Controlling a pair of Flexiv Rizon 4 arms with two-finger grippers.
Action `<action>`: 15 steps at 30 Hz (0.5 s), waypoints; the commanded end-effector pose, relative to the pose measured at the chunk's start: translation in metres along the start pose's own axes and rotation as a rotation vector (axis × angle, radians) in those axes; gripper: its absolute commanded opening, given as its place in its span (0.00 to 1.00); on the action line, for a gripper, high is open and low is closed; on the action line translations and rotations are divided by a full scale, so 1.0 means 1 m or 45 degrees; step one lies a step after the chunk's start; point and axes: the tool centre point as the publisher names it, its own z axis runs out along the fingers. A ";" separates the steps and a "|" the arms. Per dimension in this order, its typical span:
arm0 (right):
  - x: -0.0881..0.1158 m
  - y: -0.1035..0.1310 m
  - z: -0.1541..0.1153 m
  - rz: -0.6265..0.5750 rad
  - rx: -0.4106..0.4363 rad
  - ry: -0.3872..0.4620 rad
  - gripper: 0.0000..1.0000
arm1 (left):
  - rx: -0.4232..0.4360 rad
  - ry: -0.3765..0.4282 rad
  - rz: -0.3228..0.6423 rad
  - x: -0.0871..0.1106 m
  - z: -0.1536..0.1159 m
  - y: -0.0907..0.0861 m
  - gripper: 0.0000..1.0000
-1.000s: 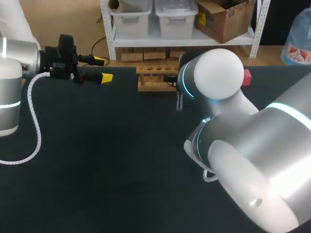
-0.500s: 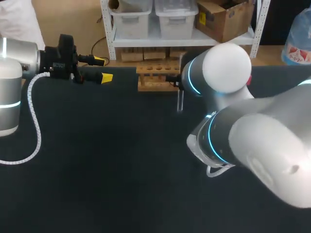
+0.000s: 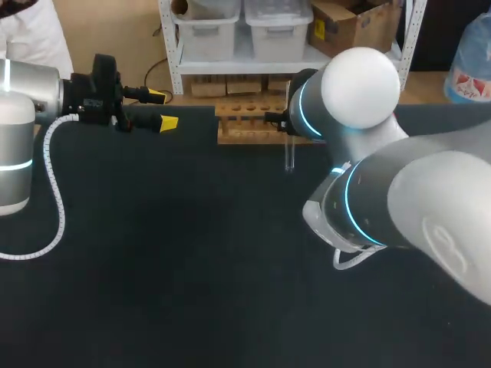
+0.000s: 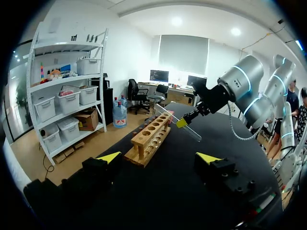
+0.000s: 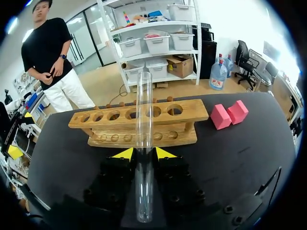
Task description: Grasp the test tube, adjust it, and insert it.
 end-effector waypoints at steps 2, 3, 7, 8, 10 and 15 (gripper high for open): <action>-0.005 -0.003 0.002 -0.018 -0.013 0.055 0.00 | -0.005 -0.007 0.004 0.002 0.000 -0.001 1.00; -0.005 -0.004 0.003 -0.019 -0.018 0.068 0.00 | -0.005 -0.007 0.004 0.002 0.000 -0.001 1.00; -0.004 -0.007 0.005 -0.031 -0.027 0.124 0.00 | -0.005 -0.007 0.004 0.002 0.000 -0.001 1.00; -0.004 -0.007 0.006 -0.031 -0.030 0.127 0.00 | -0.005 -0.007 0.004 0.002 0.000 -0.001 1.00; -0.003 -0.008 0.007 -0.024 -0.037 0.155 0.00 | -0.005 -0.007 0.004 0.002 0.000 -0.001 1.00; -0.002 -0.009 0.010 -0.025 -0.041 0.210 0.00 | -0.005 -0.007 0.004 0.002 0.000 -0.001 1.00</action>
